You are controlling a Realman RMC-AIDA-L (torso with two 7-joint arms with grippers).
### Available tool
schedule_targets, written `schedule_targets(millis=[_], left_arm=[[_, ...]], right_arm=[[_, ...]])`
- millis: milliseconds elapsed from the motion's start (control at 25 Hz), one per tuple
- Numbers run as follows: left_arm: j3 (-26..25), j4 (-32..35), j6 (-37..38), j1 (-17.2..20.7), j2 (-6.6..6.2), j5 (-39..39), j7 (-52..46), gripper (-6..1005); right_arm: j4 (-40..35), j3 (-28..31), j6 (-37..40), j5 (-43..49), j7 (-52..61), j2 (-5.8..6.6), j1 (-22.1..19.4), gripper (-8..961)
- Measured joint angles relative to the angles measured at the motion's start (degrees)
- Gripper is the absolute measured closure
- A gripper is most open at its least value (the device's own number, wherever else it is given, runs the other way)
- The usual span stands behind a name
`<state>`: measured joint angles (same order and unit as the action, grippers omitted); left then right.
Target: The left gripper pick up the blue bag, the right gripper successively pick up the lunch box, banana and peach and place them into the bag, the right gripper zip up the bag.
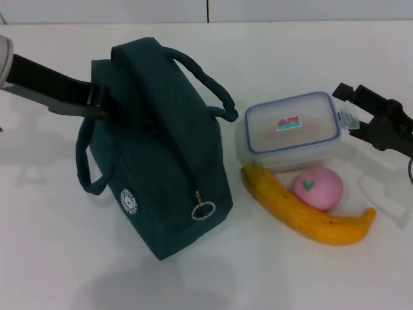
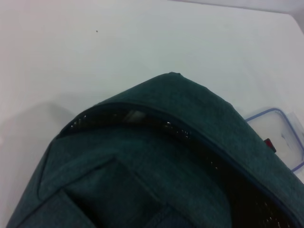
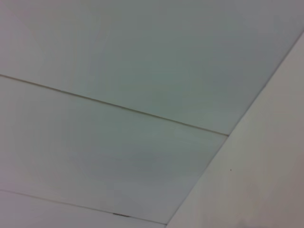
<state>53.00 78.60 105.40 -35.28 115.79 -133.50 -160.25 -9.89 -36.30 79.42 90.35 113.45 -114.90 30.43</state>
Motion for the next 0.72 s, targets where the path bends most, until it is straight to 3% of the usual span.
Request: schedule_targets(millis=[240,560,720], left_arm=[[-0.2,-0.1,-0.4,0.0,-0.14,0.0,0.8,968],[-0.3,-0.8,-0.8,0.1,-0.34,0.0,2.0,968],[-0.3,-1.4,-1.0,0.0,-0.34,0.0,2.8,968]], right_arm=[[0.2,-0.2,-0.7,0.0,1.3,-0.25,-0.1,132],[0.3,-0.2,-1.3,-0.4,1.3,-0.40,-0.1,325],[0.4,0.0,-1.4,-0.4,1.3,-0.42,0.0,488]])
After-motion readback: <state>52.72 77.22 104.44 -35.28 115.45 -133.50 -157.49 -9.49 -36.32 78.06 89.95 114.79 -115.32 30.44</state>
